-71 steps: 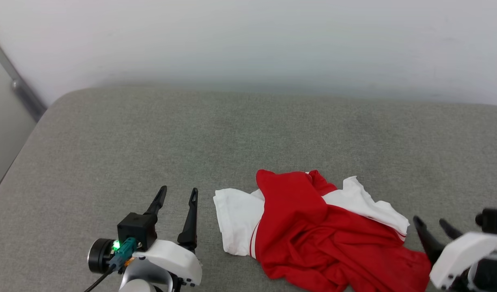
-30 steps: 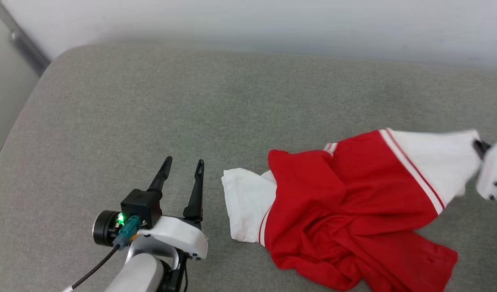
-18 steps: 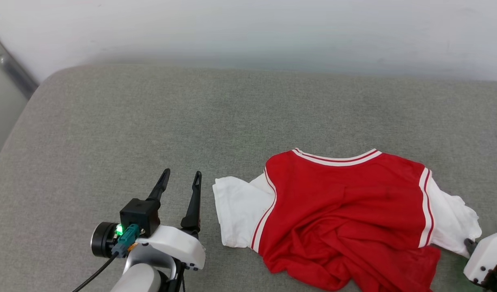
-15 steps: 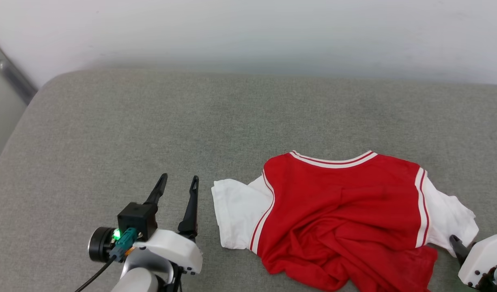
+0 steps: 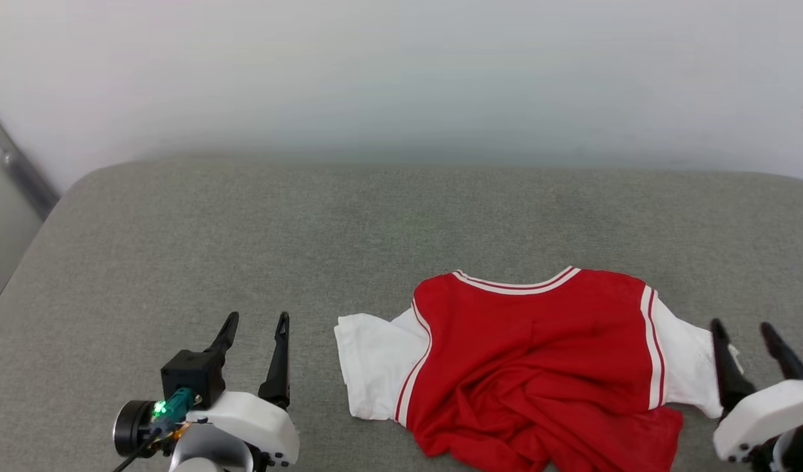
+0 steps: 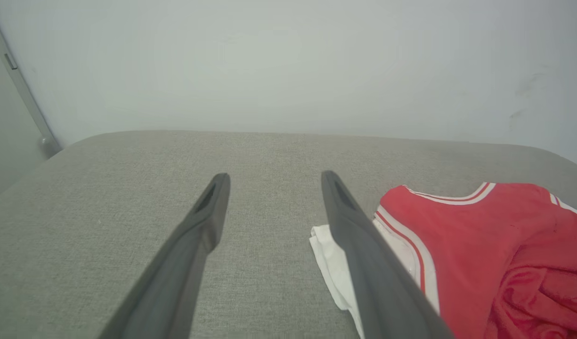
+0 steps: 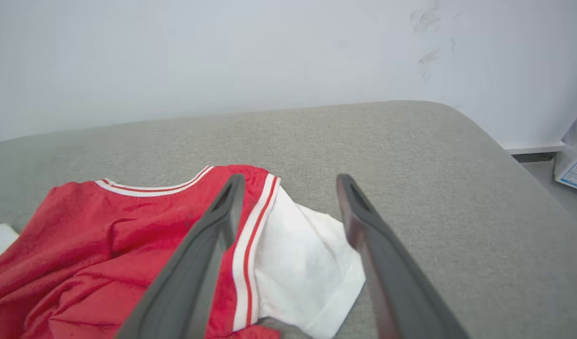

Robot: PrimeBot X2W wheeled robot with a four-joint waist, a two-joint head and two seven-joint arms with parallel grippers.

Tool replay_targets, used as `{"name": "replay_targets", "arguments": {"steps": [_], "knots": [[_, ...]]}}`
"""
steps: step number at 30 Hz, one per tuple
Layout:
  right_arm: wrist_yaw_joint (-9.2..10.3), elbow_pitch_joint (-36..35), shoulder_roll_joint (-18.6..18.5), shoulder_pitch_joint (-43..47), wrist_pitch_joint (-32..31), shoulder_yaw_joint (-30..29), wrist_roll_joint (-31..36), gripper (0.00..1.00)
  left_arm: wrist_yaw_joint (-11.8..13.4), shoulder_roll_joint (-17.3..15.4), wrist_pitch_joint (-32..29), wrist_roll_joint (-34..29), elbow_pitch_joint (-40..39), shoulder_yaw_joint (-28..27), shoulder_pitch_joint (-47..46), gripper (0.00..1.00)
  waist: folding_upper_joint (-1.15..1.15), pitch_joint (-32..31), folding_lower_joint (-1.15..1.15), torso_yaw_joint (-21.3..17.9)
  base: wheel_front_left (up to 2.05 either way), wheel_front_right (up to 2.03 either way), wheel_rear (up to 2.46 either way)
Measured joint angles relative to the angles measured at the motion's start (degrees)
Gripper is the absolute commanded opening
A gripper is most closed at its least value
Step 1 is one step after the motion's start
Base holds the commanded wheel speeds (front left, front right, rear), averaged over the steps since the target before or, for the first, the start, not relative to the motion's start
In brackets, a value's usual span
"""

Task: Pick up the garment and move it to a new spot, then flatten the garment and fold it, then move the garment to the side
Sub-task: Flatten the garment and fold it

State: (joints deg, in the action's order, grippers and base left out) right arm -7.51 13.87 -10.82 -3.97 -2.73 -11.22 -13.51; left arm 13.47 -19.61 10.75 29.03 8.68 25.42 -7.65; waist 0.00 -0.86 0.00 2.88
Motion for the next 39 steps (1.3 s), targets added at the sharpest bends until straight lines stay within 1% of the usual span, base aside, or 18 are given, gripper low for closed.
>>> {"name": "replay_targets", "arguments": {"steps": [3,6,9,12,16,19,20,23,25,28,31,36,37,38,39], "knots": [[-0.01,-5.1,2.0,2.9,0.3,1.8,1.0,1.0,0.7,-0.3,-0.8,1.0,-0.4,-0.7,0.8,1.0,0.0,-0.6,0.0,-0.6,0.0,0.0,0.0],[-0.01,-10.4,3.5,5.4,0.6,4.1,2.6,1.0,0.7,-1.6,-2.0,1.5,-0.5,-1.3,1.0,1.0,0.0,-0.9,0.0,-1.6,0.0,0.0,0.0],[-0.01,-14.5,4.6,7.7,0.7,6.2,3.8,1.0,0.1,-3.0,-4.9,2.0,-0.3,-1.1,0.9,1.0,0.0,-0.9,0.0,-2.7,0.0,0.0,0.0],[-0.01,-17.5,5.5,9.1,0.3,7.6,4.5,1.0,-1.3,-3.9,-9.3,2.9,-0.4,-0.2,-1.1,1.0,0.0,-0.6,0.0,-3.7,0.0,0.0,0.0],[-0.01,-19.6,6.0,9.8,-0.8,8.9,4.8,1.0,-5.2,-6.1,-18.4,4.2,0.1,2.0,-6.7,1.0,0.0,0.3,0.0,-5.1,0.0,0.0,0.0],[-0.01,-21.2,6.1,9.4,-1.3,9.8,5.1,1.0,-8.1,-7.1,-26.0,6.7,0.5,3.0,-10.9,1.0,0.0,1.9,0.0,-6.1,0.0,0.0,0.0],[0.0,-21.9,6.2,8.6,-1.3,10.3,5.1,1.0,-9.6,-7.7,-31.4,8.5,1.6,3.7,-13.3,1.0,0.0,3.4,0.0,-6.8,0.0,0.0,0.0],[0.0,-21.8,6.4,7.0,-0.7,10.7,5.0,1.0,-11.4,-8.6,-38.9,10.7,3.9,4.8,-16.0,1.0,0.0,5.6,0.0,-8.0,0.0,0.0,0.0],[0.0,-21.1,6.5,6.2,-0.6,11.1,4.9,1.0,-12.2,-8.8,-43.2,11.9,5.7,5.7,-17.3,1.0,0.0,7.1,0.0,-8.7,0.0,0.0,0.0],[0.0,-20.0,6.6,5.2,0.0,11.8,4.6,1.0,-13.1,-8.8,-47.7,14.0,8.8,6.1,-18.7,1.0,0.0,9.2,0.0,-9.8,0.0,0.0,0.0],[0.0,-18.6,6.9,4.7,0.7,12.2,3.2,1.0,-13.7,-8.5,-50.7,15.5,12.0,6.5,-19.7,1.0,0.0,11.0,0.0,-10.9,0.0,0.0,0.0],[-0.01,-17.0,6.9,3.2,1.7,12.6,3.1,1.0,-14.5,-7.4,-53.0,16.3,15.3,7.3,-21.7,1.0,0.0,12.6,0.0,-12.2,0.0,0.0,0.0],[0.0,-16.9,6.8,3.0,1.8,12.6,3.0,1.0,-14.5,-7.3,-53.6,16.5,15.7,7.4,-22.0,0.88,0.0,12.7,0.0,-12.3,0.0,0.0,0.0],[0.0,-16.9,6.7,3.0,1.9,12.5,3.0,1.0,-14.5,-7.1,-53.9,16.6,16.1,7.5,-22.2,0.46,0.0,12.7,0.0,-12.3,0.0,0.0,0.0],[0.0,-16.8,6.7,2.9,2.0,12.3,3.0,1.0,-14.5,-6.8,-53.9,16.6,16.4,7.5,-22.3,0.46,0.0,12.7,0.0,-12.3,0.0,0.0,0.0]]}}
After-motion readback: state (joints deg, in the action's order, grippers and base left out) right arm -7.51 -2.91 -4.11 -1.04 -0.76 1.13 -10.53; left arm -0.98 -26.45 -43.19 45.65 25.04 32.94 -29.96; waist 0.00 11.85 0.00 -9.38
